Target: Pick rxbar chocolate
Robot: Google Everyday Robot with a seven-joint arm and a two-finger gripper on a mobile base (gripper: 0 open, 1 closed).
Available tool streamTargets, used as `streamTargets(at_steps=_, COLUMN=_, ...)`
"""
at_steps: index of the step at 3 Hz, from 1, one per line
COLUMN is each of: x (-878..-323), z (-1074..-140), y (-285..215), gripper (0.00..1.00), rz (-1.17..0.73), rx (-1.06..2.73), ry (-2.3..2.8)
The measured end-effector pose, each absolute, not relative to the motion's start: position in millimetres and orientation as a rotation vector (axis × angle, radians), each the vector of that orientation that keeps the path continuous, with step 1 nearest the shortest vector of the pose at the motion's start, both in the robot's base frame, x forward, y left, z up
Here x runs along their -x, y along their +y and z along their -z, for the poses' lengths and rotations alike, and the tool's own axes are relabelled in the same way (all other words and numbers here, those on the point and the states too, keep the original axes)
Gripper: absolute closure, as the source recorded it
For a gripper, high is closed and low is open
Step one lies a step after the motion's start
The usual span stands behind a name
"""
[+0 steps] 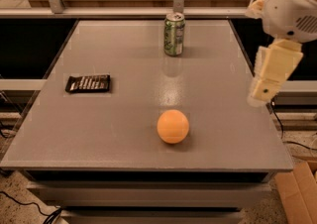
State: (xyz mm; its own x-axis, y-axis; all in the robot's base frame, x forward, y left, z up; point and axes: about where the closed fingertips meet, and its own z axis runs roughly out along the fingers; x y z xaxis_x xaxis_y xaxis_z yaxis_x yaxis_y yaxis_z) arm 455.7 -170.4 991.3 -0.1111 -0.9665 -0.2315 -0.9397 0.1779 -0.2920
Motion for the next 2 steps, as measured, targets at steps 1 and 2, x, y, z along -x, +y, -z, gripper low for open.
streamTargets(at_steps=1, x=-470.4, z=-988.4, y=-122.4, gripper=0.0, rz=0.092, rx=1.955, ry=1.962)
streamTargets(at_steps=2, x=-485.4, z=-984.1, y=-82.3, gripper=0.0, rz=0.059, rx=2.063, ry=1.854)
